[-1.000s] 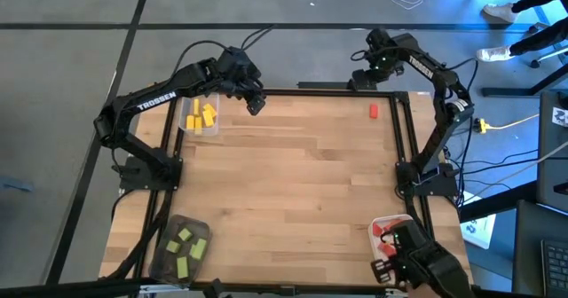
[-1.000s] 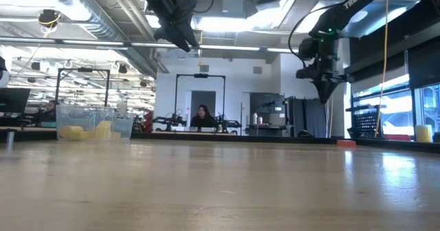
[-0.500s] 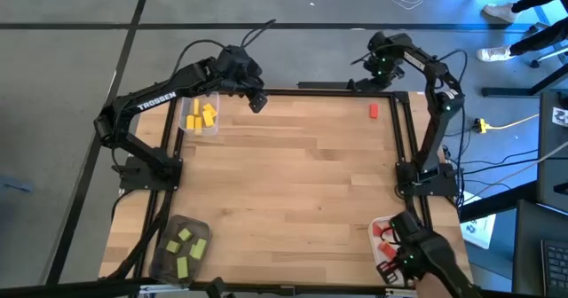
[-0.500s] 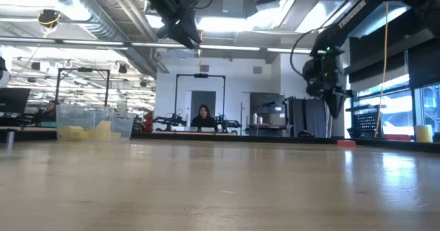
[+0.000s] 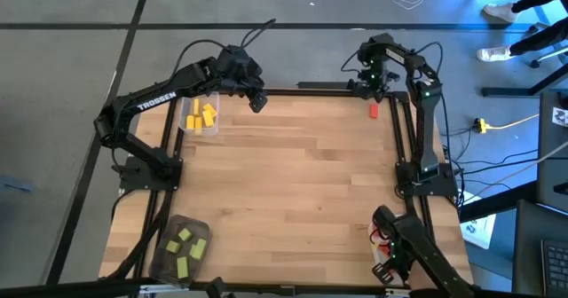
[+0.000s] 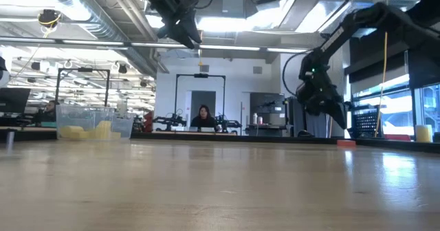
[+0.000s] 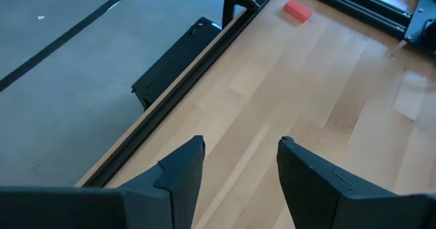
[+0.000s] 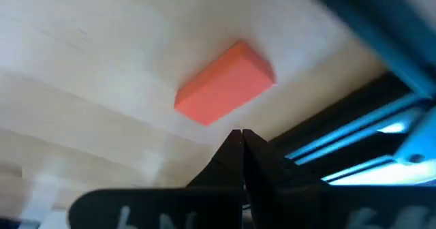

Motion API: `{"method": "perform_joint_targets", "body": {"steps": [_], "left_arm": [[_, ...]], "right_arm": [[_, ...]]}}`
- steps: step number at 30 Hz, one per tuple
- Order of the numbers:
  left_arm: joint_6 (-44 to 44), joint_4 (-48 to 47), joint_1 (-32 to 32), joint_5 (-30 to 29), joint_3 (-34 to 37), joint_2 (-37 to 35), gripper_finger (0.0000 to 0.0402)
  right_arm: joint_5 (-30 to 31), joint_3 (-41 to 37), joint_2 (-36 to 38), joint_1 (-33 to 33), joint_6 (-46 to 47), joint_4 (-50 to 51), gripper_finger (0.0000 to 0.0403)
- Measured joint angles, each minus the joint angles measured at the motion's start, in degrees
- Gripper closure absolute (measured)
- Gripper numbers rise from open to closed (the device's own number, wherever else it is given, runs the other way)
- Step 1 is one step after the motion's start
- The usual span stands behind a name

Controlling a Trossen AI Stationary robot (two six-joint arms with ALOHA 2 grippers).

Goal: Sort & place blocks by color
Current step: Put the orange block into the white bin

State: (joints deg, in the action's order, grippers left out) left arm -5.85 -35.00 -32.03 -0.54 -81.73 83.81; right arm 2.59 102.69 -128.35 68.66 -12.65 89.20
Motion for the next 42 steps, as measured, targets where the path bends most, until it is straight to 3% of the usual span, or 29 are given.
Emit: {"method": "perform_joint_targets", "body": {"steps": [20,34,42], "left_arm": [[0.0,0.0,0.0,-0.4,0.0,0.0,0.0226],[0.0,0.0,-1.8,-0.5,0.0,0.0,0.0226],[0.0,0.0,-2.3,-0.4,0.0,0.0,0.0226]], "right_arm": [[1.9,0.0,-5.9,-2.0,-4.7,-1.4,0.0403],[0.7,0.1,-5.9,-9.5,-8.6,-2.5,0.0403],[0.2,6.4,-6.3,-13.4,-8.5,-5.3,0.0403]]}}
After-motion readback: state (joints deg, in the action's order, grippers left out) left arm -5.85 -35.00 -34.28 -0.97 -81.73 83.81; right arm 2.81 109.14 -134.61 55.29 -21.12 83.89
